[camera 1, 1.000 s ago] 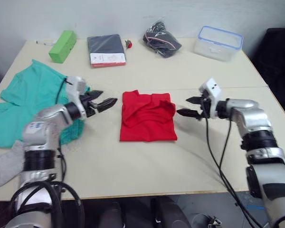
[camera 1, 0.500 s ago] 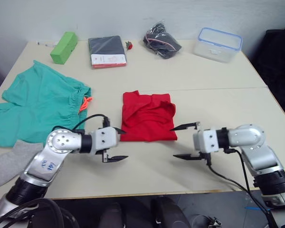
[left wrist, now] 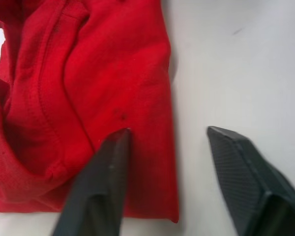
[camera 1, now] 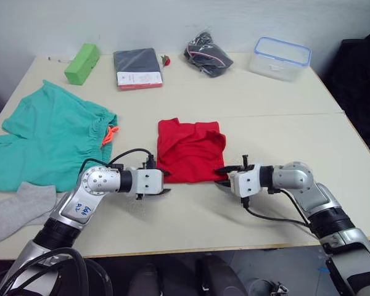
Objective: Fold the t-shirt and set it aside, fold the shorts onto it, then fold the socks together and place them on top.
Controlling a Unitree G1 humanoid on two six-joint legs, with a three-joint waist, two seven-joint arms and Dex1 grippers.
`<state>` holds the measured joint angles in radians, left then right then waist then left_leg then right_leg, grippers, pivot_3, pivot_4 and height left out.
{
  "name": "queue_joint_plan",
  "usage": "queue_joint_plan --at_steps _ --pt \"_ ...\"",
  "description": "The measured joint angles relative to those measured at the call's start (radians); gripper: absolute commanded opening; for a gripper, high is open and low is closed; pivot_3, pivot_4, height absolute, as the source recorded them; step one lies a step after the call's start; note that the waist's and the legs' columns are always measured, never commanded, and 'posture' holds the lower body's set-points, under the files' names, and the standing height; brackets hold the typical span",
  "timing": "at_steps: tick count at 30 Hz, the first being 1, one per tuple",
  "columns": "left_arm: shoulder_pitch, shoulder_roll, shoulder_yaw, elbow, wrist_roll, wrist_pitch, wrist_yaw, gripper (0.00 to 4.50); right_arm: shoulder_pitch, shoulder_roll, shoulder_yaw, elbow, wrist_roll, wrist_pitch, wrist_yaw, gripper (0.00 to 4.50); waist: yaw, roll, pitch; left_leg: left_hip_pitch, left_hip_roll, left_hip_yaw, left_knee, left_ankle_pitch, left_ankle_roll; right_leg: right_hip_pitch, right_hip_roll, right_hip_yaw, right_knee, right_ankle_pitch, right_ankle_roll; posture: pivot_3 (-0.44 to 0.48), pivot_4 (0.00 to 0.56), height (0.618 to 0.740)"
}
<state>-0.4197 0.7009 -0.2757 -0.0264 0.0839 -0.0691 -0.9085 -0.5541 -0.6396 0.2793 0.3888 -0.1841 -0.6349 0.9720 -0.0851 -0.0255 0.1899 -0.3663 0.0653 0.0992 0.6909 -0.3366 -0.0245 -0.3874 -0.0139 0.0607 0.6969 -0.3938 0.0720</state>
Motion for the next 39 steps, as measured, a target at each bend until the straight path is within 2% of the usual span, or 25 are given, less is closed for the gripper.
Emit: queue_joint_plan --at_steps 1,5,12,17,20,24,27,31,39 --pt "0.004 0.001 0.000 0.000 0.001 -0.001 0.000 1.05 0.000 0.000 0.001 0.006 0.001 0.000 0.002 0.08 0.000 0.000 0.000 0.000 0.000 0.000 0.000 0.000 0.000 0.000 0.000 0.000 0.000 0.000 0.000 0.000 0.150 0.740" --pt "0.007 0.004 0.002 0.001 -0.004 0.010 -0.010 0.02 -0.006 -0.002 0.001 0.008 0.025 0.006 0.033 0.00 0.001 0.000 0.000 0.000 0.000 -0.001 0.000 0.000 0.000 0.000 0.000 -0.001 0.000 0.000 0.000 0.000 0.150 0.740" --pt "0.104 0.056 0.067 -0.105 -0.155 0.140 -0.127 0.02 0.072 -0.078 0.029 -0.113 0.228 0.030 0.258 0.00 0.002 0.000 0.000 -0.003 0.000 -0.003 -0.003 0.000 0.000 -0.003 0.000 -0.003 -0.001 0.000 0.000 0.000 0.150 0.740" --pt "0.266 0.159 0.146 -0.288 -0.265 0.271 -0.188 0.02 0.171 -0.139 0.039 -0.242 0.348 0.067 0.389 0.00 0.000 0.000 0.000 -0.002 0.000 -0.004 -0.003 0.000 0.000 -0.001 -0.001 -0.002 -0.002 0.000 0.000 0.000 0.150 0.740" --pt "0.353 0.185 0.180 -0.390 -0.307 0.331 -0.195 0.02 0.191 -0.138 0.056 -0.274 0.372 0.085 0.425 0.00 0.001 0.000 0.000 -0.001 0.000 -0.004 -0.003 0.000 0.000 0.002 -0.001 -0.003 -0.004 0.000 0.000 0.000 0.150 0.740" --pt "0.397 0.182 0.177 -0.483 -0.320 0.381 -0.173 0.02 0.189 -0.133 0.065 -0.264 0.371 0.061 0.444 0.00 0.006 0.000 0.000 0.006 0.000 -0.005 -0.005 -0.001 0.001 0.011 0.000 -0.004 -0.008 0.000 -0.001 0.000 0.150 0.740" --pt "0.346 0.162 0.158 -0.460 -0.261 0.377 -0.115 0.02 0.178 -0.132 0.066 -0.246 0.369 0.042 0.452 0.00 0.011 0.000 0.000 0.012 -0.001 -0.005 -0.007 -0.001 0.002 0.017 0.000 -0.003 -0.010 0.000 -0.001 0.000 0.150 0.740" --pt "0.280 0.141 0.157 -0.369 -0.210 0.303 -0.076 0.90 0.166 -0.130 0.065 -0.220 0.359 0.036 0.445 0.00 0.012 0.000 0.000 0.012 -0.001 -0.004 -0.008 -0.001 0.001 0.016 0.000 -0.003 -0.010 0.000 -0.001 0.000 0.150 0.740" --pt "0.146 0.158 0.086 -0.263 -0.252 0.202 -0.293 3.34 0.154 -0.116 0.064 -0.187 0.317 0.007 0.387 0.00 0.003 0.000 0.000 0.012 -0.001 -0.003 -0.008 -0.001 0.001 0.014 0.000 -0.003 -0.009 -0.001 -0.001 0.000 0.150 0.740"
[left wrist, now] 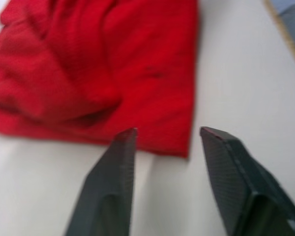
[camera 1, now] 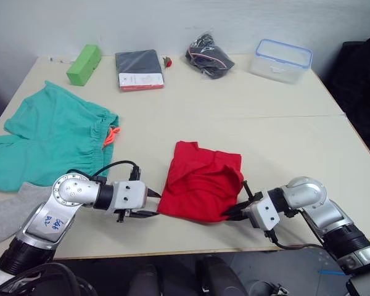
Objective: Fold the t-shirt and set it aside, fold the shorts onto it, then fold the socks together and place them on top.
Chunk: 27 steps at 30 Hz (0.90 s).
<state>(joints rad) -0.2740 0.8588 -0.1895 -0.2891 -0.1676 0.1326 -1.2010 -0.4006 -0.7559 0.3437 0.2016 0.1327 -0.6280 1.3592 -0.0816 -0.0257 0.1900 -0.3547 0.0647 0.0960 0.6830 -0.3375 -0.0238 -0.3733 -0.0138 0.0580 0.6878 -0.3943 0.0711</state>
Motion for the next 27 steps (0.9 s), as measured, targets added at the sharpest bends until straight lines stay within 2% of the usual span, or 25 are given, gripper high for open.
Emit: queue_joint_plan --at_steps 2,5,9,13,23,27 --pt "-0.022 -0.001 -0.028 0.028 0.010 -0.026 -0.026 3.98 0.001 0.000 0.000 -0.001 -0.006 0.000 -0.010 0.00 0.000 0.000 0.000 0.000 0.000 0.000 0.000 0.000 0.000 0.000 0.000 0.000 0.000 0.000 0.000 0.000 0.150 0.740" --pt "-0.053 -0.011 -0.062 0.070 0.061 -0.083 -0.032 3.98 0.008 -0.005 -0.004 -0.006 -0.010 0.003 -0.022 0.00 0.001 0.000 0.000 0.000 0.000 0.000 0.000 0.000 0.000 0.000 0.000 0.000 0.000 0.000 0.000 0.000 0.150 0.740" --pt "-0.121 -0.076 -0.108 0.185 0.132 -0.189 -0.012 3.98 0.027 -0.019 -0.015 -0.033 -0.014 0.032 -0.040 0.00 0.007 0.000 0.000 0.001 -0.001 0.000 0.001 0.000 0.000 0.002 -0.001 0.000 0.000 0.000 0.000 0.000 0.150 0.740" --pt "-0.132 -0.101 -0.115 0.220 0.142 -0.235 -0.003 3.13 0.034 -0.022 -0.016 -0.043 -0.018 0.045 -0.047 0.00 0.014 0.001 -0.001 0.002 0.000 0.000 0.001 0.000 0.000 0.002 -0.001 0.000 0.000 0.000 0.000 0.000 0.150 0.740" --pt "-0.091 -0.103 -0.126 0.216 0.170 -0.274 0.049 0.10 0.034 -0.022 -0.016 -0.053 -0.029 0.063 -0.059 0.00 0.026 0.001 -0.001 0.004 0.000 0.000 0.001 0.000 0.001 0.005 -0.001 0.000 0.000 0.000 0.000 0.000 0.150 0.740" --pt "-0.091 -0.108 -0.127 0.217 0.187 -0.276 0.082 0.01 0.035 -0.022 -0.016 -0.056 -0.030 0.063 -0.060 0.00 0.027 0.001 -0.001 0.005 0.000 0.000 0.001 0.000 0.001 0.006 -0.001 0.000 0.000 0.000 0.000 0.000 0.150 0.740"
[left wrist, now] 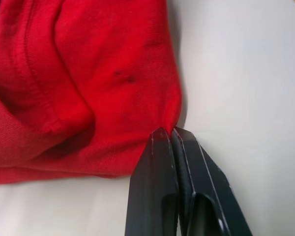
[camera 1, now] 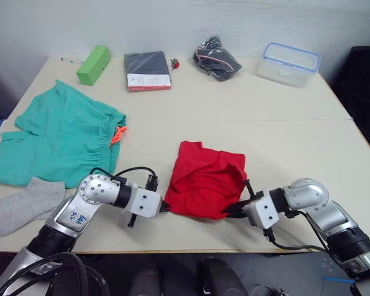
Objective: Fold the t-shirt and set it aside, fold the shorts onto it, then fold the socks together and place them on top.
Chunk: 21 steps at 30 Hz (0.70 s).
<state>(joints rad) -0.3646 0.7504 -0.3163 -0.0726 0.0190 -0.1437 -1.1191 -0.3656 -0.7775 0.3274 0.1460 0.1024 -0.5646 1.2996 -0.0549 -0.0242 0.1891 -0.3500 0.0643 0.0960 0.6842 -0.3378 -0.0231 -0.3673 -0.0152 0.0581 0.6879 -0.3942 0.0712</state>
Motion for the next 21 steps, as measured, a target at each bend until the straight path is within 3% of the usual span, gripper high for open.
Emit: queue_joint_plan --at_steps 5,12,19,20,21 --pt "0.064 0.029 0.027 -0.078 -0.011 0.061 0.012 0.01 -0.003 0.000 0.001 -0.001 -0.002 -0.017 0.008 0.00 -0.004 0.000 0.000 0.001 0.000 0.000 -0.001 0.000 0.000 0.000 0.000 0.000 0.000 0.000 0.000 0.000 0.150 0.740" --pt "0.295 0.184 0.086 -0.382 -0.133 0.314 -0.037 0.01 -0.023 0.002 0.023 0.026 0.004 -0.103 0.057 0.00 -0.029 0.000 0.000 -0.001 0.001 0.000 -0.004 0.000 0.000 -0.003 0.001 0.000 0.000 -0.001 -0.002 0.000 0.150 0.740" --pt "0.330 0.149 0.092 -0.431 -0.132 0.399 0.025 0.01 -0.021 0.003 0.040 0.036 0.011 -0.147 0.077 0.00 -0.020 0.000 0.000 0.000 0.000 -0.001 -0.003 0.000 0.000 0.001 0.001 0.000 -0.003 -0.001 -0.002 0.000 0.150 0.740" --pt "0.324 0.131 0.091 -0.422 -0.129 0.403 0.040 0.00 -0.021 0.004 0.040 0.037 0.011 -0.142 0.074 0.52 -0.017 0.000 0.000 0.000 0.001 -0.001 -0.003 0.000 0.000 0.001 0.001 0.000 -0.003 -0.001 -0.002 0.000 0.150 0.740" --pt "0.317 0.119 0.090 -0.413 -0.124 0.402 0.053 0.00 -0.020 0.004 0.040 0.034 0.014 -0.128 0.071 0.74 -0.015 0.000 0.000 0.000 0.001 -0.001 -0.003 0.000 0.000 0.001 0.001 0.000 -0.003 -0.001 -0.002 0.000 0.150 0.740"
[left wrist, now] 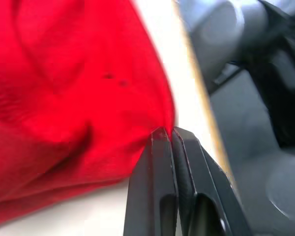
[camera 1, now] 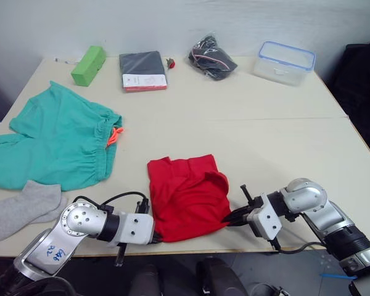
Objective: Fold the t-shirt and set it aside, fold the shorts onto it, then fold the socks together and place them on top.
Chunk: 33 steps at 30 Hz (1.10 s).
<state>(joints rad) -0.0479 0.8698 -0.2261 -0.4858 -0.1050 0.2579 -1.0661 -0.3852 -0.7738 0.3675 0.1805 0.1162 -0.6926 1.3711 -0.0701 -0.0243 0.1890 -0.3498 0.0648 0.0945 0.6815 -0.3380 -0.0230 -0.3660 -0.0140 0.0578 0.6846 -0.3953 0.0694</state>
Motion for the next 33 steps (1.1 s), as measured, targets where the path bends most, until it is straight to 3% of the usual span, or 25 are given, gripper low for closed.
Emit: queue_joint_plan --at_steps 1,2,6,11,12,17,23,29,33 --pt "-0.011 -0.010 0.000 0.017 0.003 -0.006 0.010 0.00 0.002 0.000 -0.001 -0.006 0.007 0.020 -0.002 0.99 0.002 0.000 0.000 0.000 0.000 0.000 0.000 0.000 0.000 0.000 0.000 0.000 0.000 0.000 0.000 0.000 0.150 0.740" --pt "-0.021 -0.018 0.001 0.032 0.005 -0.014 0.020 0.48 0.006 -0.001 -0.002 -0.021 0.015 0.044 -0.002 1.35 0.006 0.000 0.000 0.000 0.000 0.000 0.000 0.000 0.000 0.000 0.000 0.000 0.000 0.000 0.000 0.000 0.150 0.740" --pt "-0.021 -0.011 0.023 0.069 -0.009 -0.056 0.012 1.57 0.045 -0.039 -0.004 -0.097 0.066 0.124 0.015 2.77 0.013 0.000 0.000 -0.001 0.000 0.000 0.000 0.000 0.000 -0.001 0.000 0.000 0.000 0.000 0.000 0.000 0.150 0.740" --pt "0.057 0.044 0.156 0.059 -0.138 0.007 -0.040 3.13 0.079 -0.122 -0.076 -0.236 0.202 0.346 0.023 4.49 0.006 0.000 0.000 -0.002 0.001 0.000 -0.001 0.000 0.000 -0.004 0.000 0.000 0.002 0.000 0.000 0.000 0.150 0.740" --pt "0.059 0.050 0.192 0.052 -0.174 0.040 -0.040 3.44 0.071 -0.128 -0.103 -0.259 0.232 0.400 0.016 4.50 0.007 0.000 0.001 -0.002 0.001 -0.001 -0.001 0.000 0.001 -0.003 0.000 -0.001 0.002 0.000 0.000 0.000 0.150 0.740" --pt "-0.034 0.057 0.302 0.037 -0.248 0.106 -0.017 3.44 -0.011 -0.109 -0.158 -0.251 0.253 0.493 -0.005 4.50 0.014 0.000 0.001 -0.003 0.000 -0.001 -0.001 -0.002 0.003 -0.003 0.000 -0.001 -0.001 0.000 0.000 0.000 0.150 0.740" --pt "-0.179 -0.019 0.190 0.184 -0.080 -0.120 0.032 3.44 -0.117 -0.012 -0.135 0.005 0.021 0.162 -0.051 4.50 0.013 0.000 0.001 -0.005 0.000 0.002 -0.001 -0.001 0.001 -0.006 0.000 0.000 -0.004 0.000 0.000 0.000 0.150 0.740" --pt "-0.281 -0.072 0.100 0.272 0.015 -0.289 0.028 3.44 -0.193 0.053 -0.106 0.150 -0.056 -0.038 -0.074 4.50 0.004 0.000 0.001 -0.007 0.001 0.003 0.000 -0.001 0.000 -0.009 0.000 0.000 0.000 0.000 0.000 0.000 0.150 0.740" --pt "-0.286 -0.086 0.078 0.290 0.013 -0.315 0.004 2.55 -0.197 0.078 -0.090 0.165 -0.052 -0.052 -0.074 3.19 -0.005 0.000 0.001 -0.006 0.001 0.002 0.001 -0.001 0.000 -0.009 0.000 0.000 0.003 0.000 0.000 0.000 0.150 0.740"
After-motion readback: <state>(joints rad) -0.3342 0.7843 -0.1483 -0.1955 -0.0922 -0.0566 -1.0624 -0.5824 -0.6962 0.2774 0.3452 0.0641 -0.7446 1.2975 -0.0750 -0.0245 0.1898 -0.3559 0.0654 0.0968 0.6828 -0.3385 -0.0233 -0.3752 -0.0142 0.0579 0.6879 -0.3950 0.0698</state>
